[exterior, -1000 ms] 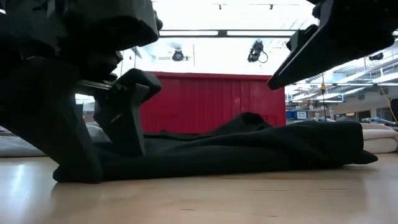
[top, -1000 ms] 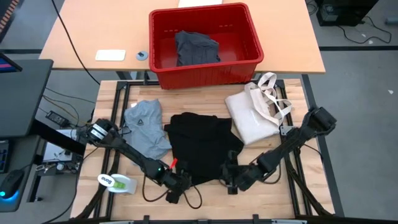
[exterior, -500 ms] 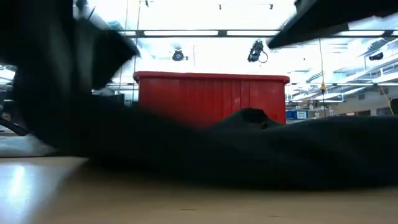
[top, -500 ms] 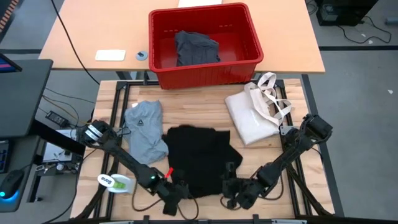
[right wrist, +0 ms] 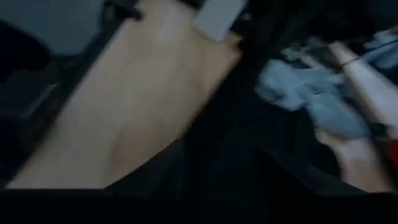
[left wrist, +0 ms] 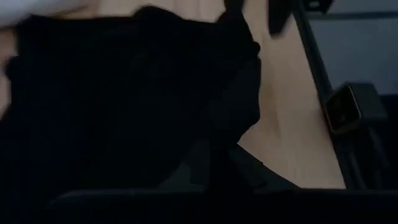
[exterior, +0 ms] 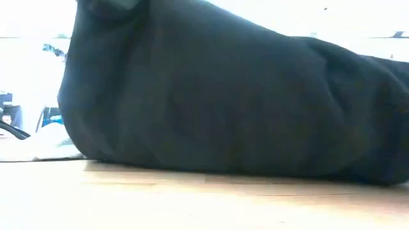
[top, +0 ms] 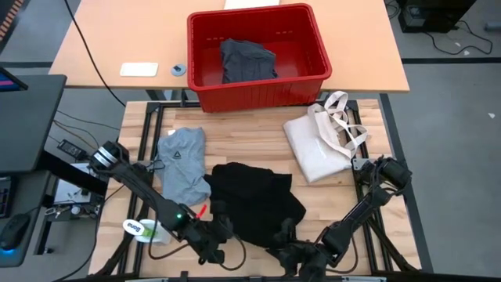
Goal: Fold Laundry from Bin
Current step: Fold the black shirt
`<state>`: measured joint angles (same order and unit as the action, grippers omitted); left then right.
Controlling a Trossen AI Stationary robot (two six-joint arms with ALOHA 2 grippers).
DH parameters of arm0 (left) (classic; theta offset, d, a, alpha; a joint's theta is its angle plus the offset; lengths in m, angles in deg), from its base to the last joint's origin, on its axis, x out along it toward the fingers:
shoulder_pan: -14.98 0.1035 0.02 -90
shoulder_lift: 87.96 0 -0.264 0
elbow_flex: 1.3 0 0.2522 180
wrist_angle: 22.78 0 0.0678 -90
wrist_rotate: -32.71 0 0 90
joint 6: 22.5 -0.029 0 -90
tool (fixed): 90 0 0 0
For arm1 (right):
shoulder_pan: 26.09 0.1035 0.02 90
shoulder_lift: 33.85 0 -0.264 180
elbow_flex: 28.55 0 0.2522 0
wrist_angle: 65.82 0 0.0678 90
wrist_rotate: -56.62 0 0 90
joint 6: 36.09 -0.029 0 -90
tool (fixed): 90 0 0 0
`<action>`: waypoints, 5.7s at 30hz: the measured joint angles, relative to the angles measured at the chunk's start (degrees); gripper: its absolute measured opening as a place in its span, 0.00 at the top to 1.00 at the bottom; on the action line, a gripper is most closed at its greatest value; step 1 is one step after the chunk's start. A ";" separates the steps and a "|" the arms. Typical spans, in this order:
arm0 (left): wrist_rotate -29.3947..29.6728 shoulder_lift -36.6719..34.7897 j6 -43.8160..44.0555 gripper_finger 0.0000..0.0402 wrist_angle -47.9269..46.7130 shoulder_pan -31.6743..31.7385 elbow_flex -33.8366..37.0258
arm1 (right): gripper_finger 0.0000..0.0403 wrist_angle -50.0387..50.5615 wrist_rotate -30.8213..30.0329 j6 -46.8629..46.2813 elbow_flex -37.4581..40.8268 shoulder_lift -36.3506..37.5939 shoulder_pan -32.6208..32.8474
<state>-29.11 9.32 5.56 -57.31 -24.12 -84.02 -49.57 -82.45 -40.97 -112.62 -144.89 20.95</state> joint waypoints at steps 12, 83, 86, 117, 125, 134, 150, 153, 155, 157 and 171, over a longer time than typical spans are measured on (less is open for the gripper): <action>5.50 -5.13 1.33 0.95 -2.15 0.31 -0.03 | 0.22 8.95 -5.13 -9.07 0.04 -0.42 -0.27; -25.44 -4.07 -23.23 0.92 9.48 22.29 -0.01 | 0.96 33.14 45.18 -39.04 -5.57 10.18 4.38; -27.03 -4.07 -26.93 0.94 9.66 24.52 -0.01 | 0.96 33.21 46.88 -39.52 -5.55 11.03 2.92; -44.38 1.71 -41.18 0.92 4.11 44.02 -0.01 | 0.96 33.22 65.66 -42.74 2.53 16.59 -15.84; -49.79 5.19 -42.69 0.92 4.82 47.51 -0.01 | 0.96 29.92 71.38 -36.07 5.30 17.59 -21.27; -49.76 8.61 -43.92 0.92 6.54 49.11 -0.01 | 0.96 22.94 78.56 -32.87 12.82 18.49 -26.88; -49.46 11.58 -43.81 0.92 5.53 51.96 0.08 | 0.96 11.46 82.08 -29.86 25.53 24.70 -35.18; -48.94 11.58 -43.64 0.92 2.97 51.96 0.06 | 0.96 9.74 82.11 -30.13 28.02 24.76 -37.26; -46.88 11.58 -43.64 0.92 0.03 51.92 0.06 | 0.96 10.08 81.87 -31.02 29.24 24.77 -38.35; -44.57 11.58 -43.20 0.92 -1.49 51.89 0.06 | 0.96 10.94 81.54 -31.90 30.04 24.78 -39.23; -42.96 11.31 -44.88 0.83 -0.69 52.00 0.03 | 0.74 11.89 71.00 -32.08 33.46 24.78 -40.32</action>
<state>-72.07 20.62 -39.32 -58.00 27.89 -83.99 -37.68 -11.45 -73.04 -79.15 -120.11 -19.37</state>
